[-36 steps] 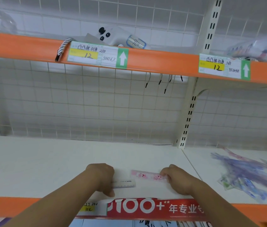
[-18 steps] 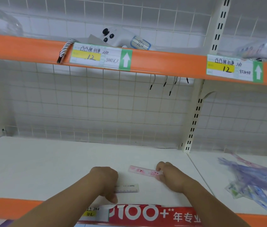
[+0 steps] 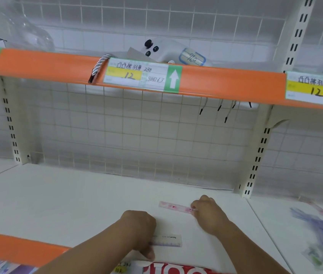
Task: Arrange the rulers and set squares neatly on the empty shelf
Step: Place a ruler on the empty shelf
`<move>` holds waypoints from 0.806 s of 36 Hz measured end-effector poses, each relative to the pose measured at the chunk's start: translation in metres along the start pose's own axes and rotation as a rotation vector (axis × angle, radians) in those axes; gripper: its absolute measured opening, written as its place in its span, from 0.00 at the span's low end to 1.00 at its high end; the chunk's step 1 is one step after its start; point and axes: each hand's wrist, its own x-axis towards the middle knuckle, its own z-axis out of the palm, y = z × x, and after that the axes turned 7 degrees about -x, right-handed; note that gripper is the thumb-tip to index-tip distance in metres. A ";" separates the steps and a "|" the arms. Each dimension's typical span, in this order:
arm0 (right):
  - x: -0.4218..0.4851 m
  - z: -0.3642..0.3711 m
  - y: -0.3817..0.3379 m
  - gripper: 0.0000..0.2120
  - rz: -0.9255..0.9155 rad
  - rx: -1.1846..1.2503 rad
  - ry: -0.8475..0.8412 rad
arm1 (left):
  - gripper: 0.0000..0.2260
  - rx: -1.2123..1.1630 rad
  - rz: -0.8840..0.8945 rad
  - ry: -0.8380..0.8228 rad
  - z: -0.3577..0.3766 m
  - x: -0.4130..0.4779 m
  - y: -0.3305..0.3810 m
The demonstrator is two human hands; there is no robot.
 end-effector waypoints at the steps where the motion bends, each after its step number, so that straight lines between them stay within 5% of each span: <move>1: 0.000 0.000 0.000 0.13 0.001 -0.002 0.012 | 0.26 0.006 0.000 -0.005 0.000 0.000 0.000; 9: -0.013 -0.003 -0.017 0.16 -0.022 -0.207 0.066 | 0.26 0.040 0.020 -0.024 -0.005 -0.001 0.004; 29: 0.015 0.006 0.038 0.17 0.032 -0.046 -0.034 | 0.25 0.027 0.016 0.001 -0.002 -0.001 0.004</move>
